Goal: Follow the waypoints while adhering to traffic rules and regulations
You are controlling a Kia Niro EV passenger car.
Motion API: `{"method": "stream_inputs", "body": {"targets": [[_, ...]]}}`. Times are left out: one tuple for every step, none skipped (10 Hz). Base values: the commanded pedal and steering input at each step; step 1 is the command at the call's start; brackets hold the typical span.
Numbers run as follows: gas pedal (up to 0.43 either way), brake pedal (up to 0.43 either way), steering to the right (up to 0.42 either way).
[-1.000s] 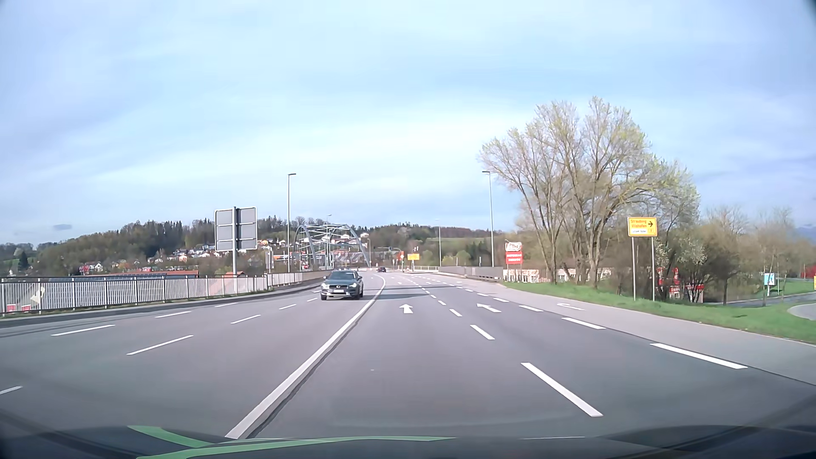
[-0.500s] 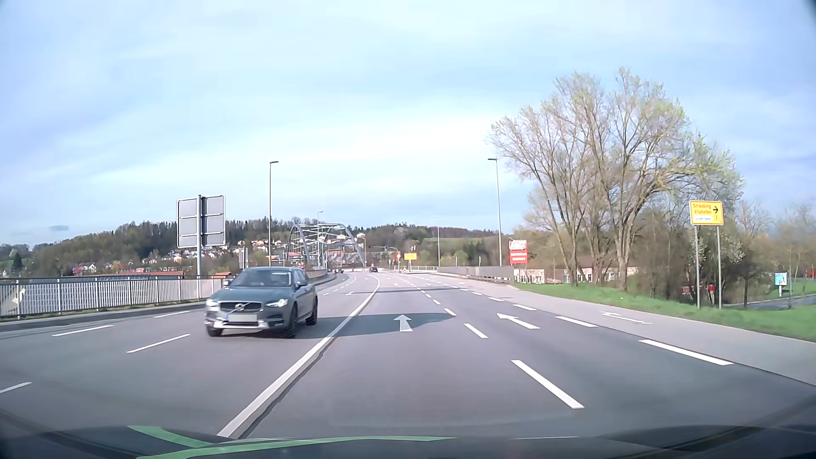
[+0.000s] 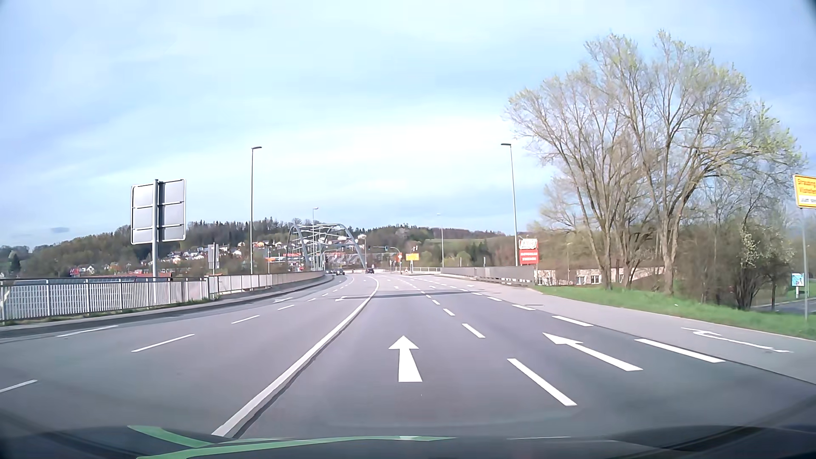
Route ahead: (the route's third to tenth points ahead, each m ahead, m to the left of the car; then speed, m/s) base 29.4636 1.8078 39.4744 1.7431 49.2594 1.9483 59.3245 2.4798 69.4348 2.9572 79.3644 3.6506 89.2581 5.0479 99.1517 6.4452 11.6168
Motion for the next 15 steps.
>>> {"method": "stream_inputs", "body": {"targets": [[0.087,0.0,-0.009],[0.087,0.0,-0.01],[0.087,0.0,-0.01],[0.087,0.0,-0.01],[0.098,0.0,-0.01],[0.098,0.0,-0.009],[0.098,0.0,-0.01],[0.098,0.0,-0.01],[0.098,0.0,-0.01],[0.098,0.0,-0.01],[0.098,0.0,-0.009],[0.098,0.0,-0.005],[0.11,0.0,-0.005],[0.11,0.0,-0.005],[0.11,0.0,-0.005]]}}
